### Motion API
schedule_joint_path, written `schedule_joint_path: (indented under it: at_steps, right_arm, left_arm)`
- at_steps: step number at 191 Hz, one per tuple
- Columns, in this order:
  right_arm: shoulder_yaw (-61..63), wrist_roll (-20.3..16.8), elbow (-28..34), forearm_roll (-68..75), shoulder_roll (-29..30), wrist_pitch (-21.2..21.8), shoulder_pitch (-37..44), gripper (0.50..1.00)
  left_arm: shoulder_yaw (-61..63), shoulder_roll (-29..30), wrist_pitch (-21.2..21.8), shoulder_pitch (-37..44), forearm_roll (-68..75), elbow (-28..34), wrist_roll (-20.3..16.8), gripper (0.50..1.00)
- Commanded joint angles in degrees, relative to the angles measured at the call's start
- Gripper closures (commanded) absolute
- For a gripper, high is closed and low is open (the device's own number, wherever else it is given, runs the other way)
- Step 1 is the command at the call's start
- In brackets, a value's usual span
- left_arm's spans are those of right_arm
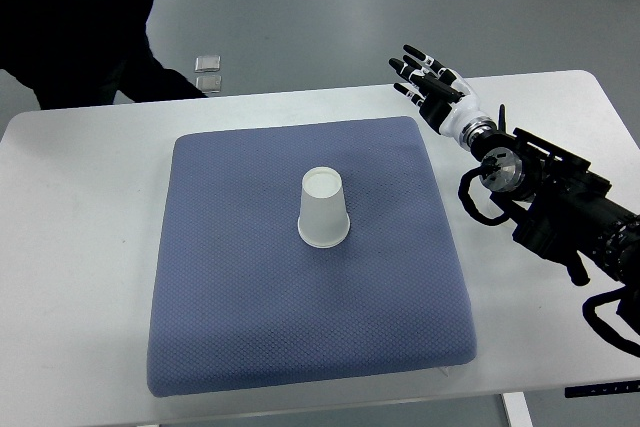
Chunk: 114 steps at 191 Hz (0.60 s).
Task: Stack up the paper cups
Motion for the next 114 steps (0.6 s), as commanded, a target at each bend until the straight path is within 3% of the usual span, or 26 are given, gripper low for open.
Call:
schedule_joint_path:
  at_steps: [1,81,114]
  right_arm:
    - [0.0,0.0,0.1,-0.1,0.0,0.0,0.0,0.585]
    - [-0.7,0.0,0.2,-0.9,-0.8,1.7,0.2,0.583]
    - [-4.2,-0.1,1.1,-9.8,-1.3,2.6,2.8,0.585]
  left_arm:
    - [0.2,0.0,0.0,0.0,0.0,0.0,0.0,0.5]
    - [0.1,0.0,0.0,0.0,0.0,0.0,0.0,0.5]
    - [0.4,0.0,0.0,0.0,0.0,-0.1,0.0,0.5]
